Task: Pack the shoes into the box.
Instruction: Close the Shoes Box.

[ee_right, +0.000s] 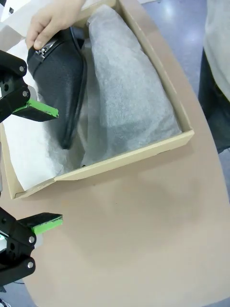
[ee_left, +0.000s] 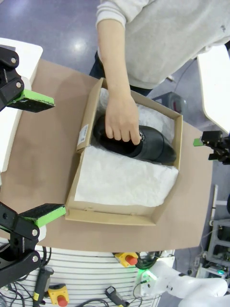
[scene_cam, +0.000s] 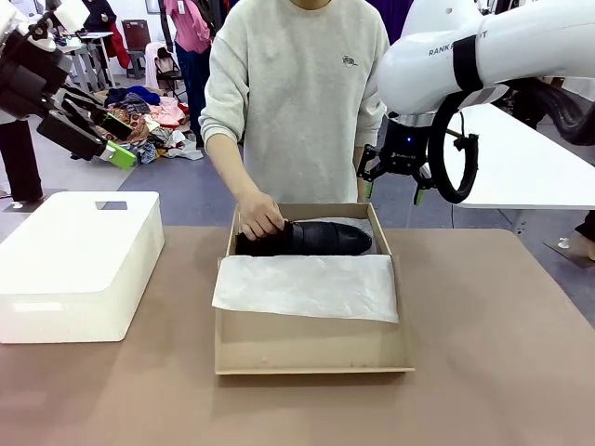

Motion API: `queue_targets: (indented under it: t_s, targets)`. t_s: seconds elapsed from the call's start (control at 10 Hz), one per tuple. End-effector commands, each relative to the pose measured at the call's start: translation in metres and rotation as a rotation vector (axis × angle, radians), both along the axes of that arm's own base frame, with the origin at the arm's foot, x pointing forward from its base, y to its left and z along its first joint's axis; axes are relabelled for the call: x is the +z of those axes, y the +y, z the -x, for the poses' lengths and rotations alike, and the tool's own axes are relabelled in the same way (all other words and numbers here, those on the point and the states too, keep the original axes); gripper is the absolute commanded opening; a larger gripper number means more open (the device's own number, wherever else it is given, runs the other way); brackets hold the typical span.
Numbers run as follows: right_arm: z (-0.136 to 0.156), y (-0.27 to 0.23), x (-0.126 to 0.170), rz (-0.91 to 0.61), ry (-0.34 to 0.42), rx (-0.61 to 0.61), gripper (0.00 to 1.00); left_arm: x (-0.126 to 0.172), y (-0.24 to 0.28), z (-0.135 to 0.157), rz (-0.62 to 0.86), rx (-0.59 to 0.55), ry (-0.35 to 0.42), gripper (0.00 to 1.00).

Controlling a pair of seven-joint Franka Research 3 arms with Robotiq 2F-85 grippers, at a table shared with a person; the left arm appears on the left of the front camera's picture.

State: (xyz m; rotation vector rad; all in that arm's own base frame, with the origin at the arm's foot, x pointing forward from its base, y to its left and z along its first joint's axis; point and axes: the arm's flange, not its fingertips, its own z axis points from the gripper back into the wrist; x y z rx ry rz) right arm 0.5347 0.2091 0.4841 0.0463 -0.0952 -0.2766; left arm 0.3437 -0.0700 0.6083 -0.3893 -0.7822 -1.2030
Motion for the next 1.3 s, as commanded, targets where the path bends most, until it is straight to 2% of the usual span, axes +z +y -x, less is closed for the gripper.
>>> queue_targets:
  t_s: [0.0,0.2,0.4,0.6,1.0,1.2]
  targets:
    - [-0.001,0.001,0.001,-0.003,-0.010,0.002,1.00,0.000,0.000,0.000,0.013,-0.016,-0.004,1.00]
    - [0.000,0.000,0.000,0.000,0.000,0.000,1.00,0.000,0.000,0.000,0.013,-0.016,-0.004,1.00]
    - [0.014,-0.027,0.019,0.018,0.000,0.195,1.00,0.000,0.000,0.000,0.013,-0.016,-0.004,1.00]
    - [0.032,-0.056,0.027,0.035,0.019,0.459,1.00,0.000,0.000,0.000,0.013,-0.016,-0.004,1.00]
    - [0.062,-0.109,0.033,-0.014,-0.044,0.916,1.00,0.000,0.000,0.000,0.013,-0.016,-0.004,1.00]
    - [0.073,-0.132,0.033,-0.011,-0.102,1.146,1.00,0.000,0.000,0.000,0.013,-0.016,-0.004,1.00]
